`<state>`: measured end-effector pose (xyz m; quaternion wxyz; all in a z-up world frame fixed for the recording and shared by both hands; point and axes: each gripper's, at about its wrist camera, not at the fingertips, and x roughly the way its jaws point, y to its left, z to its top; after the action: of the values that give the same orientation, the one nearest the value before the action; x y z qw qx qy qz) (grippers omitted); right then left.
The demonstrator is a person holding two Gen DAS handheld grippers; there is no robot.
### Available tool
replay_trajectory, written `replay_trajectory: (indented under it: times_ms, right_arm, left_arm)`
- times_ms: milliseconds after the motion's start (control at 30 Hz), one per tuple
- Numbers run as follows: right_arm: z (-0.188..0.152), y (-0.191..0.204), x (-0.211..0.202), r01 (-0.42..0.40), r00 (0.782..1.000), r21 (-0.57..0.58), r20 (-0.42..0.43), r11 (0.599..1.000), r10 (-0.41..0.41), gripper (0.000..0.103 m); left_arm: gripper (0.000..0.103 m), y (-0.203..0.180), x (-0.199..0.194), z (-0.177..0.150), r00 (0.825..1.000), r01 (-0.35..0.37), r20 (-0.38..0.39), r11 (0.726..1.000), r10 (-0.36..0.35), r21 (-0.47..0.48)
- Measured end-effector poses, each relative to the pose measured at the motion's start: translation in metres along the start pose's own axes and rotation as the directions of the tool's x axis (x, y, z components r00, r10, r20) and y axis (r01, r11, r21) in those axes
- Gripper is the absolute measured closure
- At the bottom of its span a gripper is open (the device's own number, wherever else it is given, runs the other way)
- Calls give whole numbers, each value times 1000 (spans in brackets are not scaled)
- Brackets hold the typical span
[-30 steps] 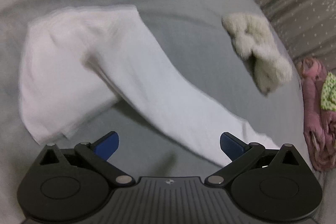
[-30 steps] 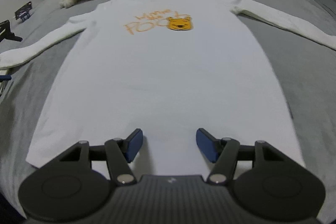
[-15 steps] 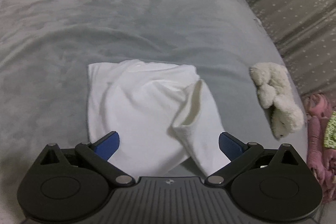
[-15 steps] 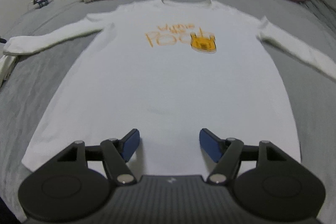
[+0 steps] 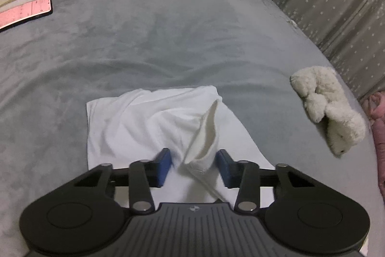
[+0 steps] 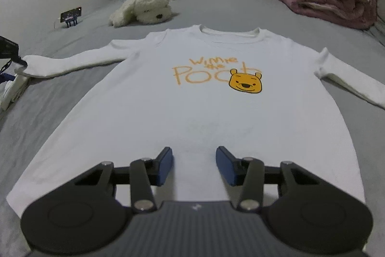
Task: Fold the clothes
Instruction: 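Close the left gripper on the sleeve cuff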
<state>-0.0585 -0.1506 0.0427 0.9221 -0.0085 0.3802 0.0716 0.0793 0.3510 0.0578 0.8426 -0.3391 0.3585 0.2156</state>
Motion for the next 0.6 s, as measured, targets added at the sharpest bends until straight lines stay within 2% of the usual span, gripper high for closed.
replay_trajectory:
  times_ms: [67, 167, 433, 600]
  right_arm:
    - [1, -3, -1, -14, 1000, 5, 10, 1000, 14, 61]
    - [2, -13, -1, -40, 999, 57, 0, 998, 40, 62]
    - [-1, -11, -5, -44, 999, 59, -8, 997, 44, 61]
    - [0, -14, -6, -63, 998, 96, -15, 993, 65, 61]
  left_arm:
    - [79, 1, -3, 1, 1000, 13, 8, 1000, -13, -4]
    - [85, -2, -3, 0, 1000, 15, 20, 1000, -15, 18]
    - [89, -4, -7, -1, 1000, 9, 23, 1000, -9, 11]
    - [90, -8, -13, 0, 999, 36, 37, 999, -37, 17]
